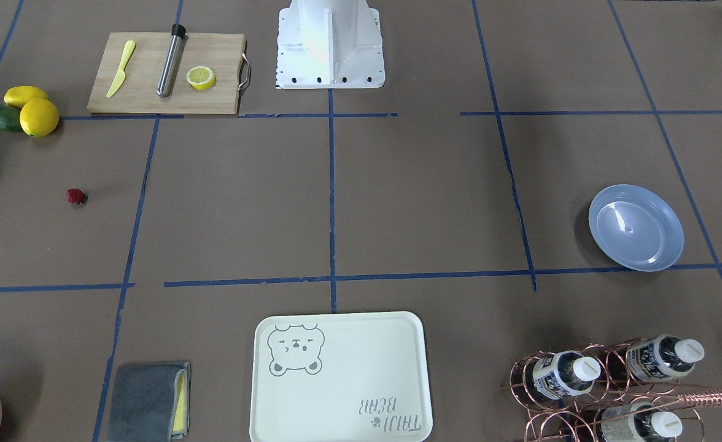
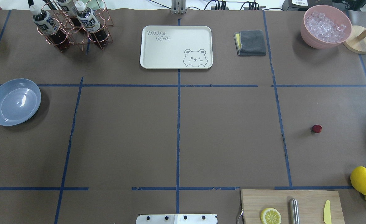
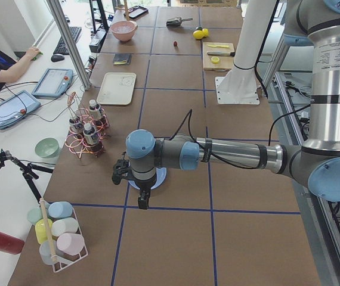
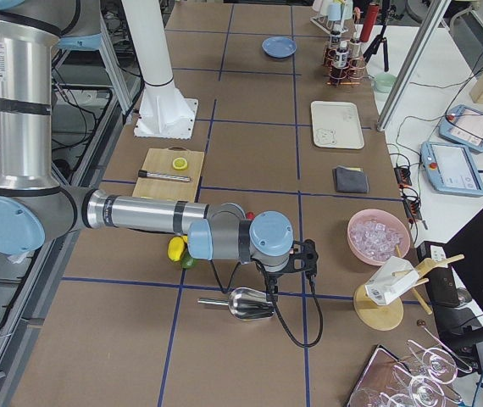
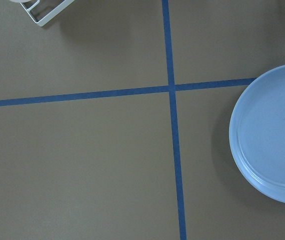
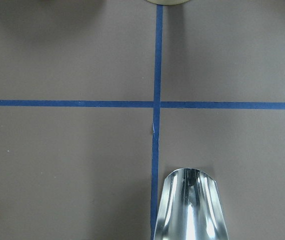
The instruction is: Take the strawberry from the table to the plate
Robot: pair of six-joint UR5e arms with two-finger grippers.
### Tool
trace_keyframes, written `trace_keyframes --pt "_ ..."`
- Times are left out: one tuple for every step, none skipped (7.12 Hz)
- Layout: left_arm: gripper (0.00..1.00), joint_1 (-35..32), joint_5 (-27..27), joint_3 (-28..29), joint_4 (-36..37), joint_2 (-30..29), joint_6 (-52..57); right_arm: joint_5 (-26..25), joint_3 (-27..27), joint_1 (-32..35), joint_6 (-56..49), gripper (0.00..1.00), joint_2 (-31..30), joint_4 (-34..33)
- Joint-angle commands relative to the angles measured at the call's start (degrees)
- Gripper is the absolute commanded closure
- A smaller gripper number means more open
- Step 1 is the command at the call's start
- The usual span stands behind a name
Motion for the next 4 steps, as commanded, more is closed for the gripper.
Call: trace_keyframes --pt "0.0 0.0 0.0 0.0 0.0 -0.1 -0.1 -1.0 0.3 0.0 0.2 0.0 0.3 0.0" --pt "0.0 0.0 0.0 0.2 -0.1 -0.3 -0.1 -1.0 0.3 0.0 0.2 0.0 0.3 0.0" --pt "0.0 0.1 -0.1 1.6 -3.1 -0.2 -0.3 -0.9 0.5 -0.1 0.2 0.0 0.3 0.1" --pt "0.0 0.1 -1.2 4.5 -8.9 -0.3 -3.4 -0.9 0.5 -0.2 0.3 0.0 0.6 0.1"
